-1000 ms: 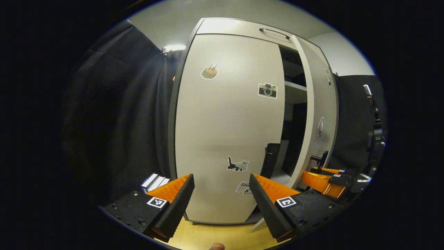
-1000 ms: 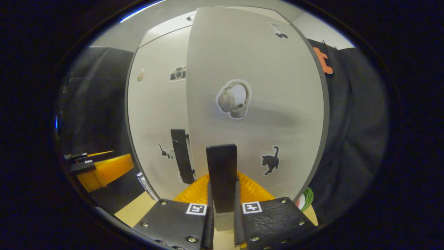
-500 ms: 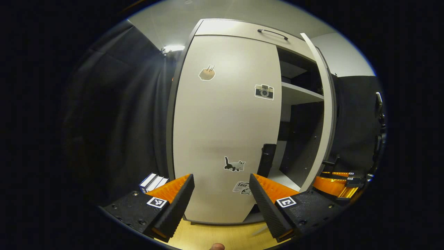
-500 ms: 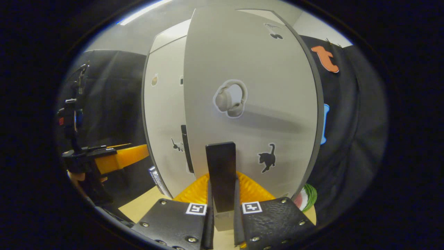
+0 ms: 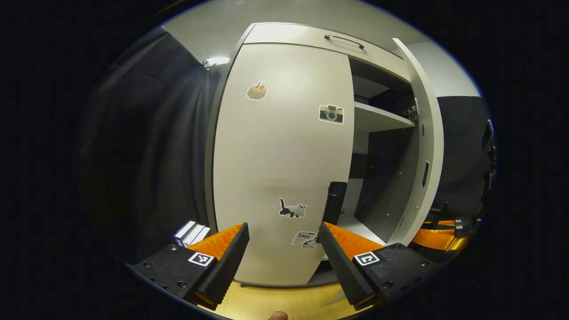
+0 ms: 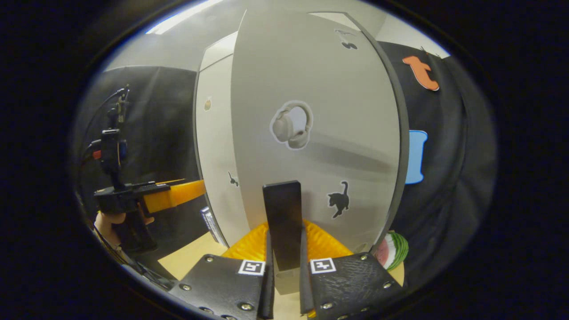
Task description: Open the right door of the double-door shoe cabinet with the right hand, and open the left door with the left hand.
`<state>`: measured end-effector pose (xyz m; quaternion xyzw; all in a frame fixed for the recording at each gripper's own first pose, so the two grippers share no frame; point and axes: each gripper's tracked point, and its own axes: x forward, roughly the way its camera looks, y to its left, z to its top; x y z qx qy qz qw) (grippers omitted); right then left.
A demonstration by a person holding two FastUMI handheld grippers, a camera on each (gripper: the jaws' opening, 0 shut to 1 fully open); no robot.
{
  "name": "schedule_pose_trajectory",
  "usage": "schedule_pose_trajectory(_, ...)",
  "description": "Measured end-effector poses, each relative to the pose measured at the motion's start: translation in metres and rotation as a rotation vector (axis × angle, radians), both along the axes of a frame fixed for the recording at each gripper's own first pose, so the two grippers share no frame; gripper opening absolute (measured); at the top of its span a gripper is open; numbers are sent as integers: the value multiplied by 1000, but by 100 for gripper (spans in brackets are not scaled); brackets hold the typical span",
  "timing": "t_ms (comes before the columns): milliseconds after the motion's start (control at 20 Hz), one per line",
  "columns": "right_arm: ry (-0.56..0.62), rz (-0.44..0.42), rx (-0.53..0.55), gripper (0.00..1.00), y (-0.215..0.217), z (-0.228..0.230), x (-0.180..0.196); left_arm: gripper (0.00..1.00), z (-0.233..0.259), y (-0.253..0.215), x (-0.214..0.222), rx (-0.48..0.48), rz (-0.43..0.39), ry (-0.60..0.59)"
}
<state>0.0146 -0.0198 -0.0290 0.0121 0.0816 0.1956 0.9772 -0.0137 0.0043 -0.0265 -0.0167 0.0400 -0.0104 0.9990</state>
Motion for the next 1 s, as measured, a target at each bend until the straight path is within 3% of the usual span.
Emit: schedule_pose_trajectory(1000,24,-95,60,23,-27,4,-18,99,-13,-26,-2,15,-68,42)
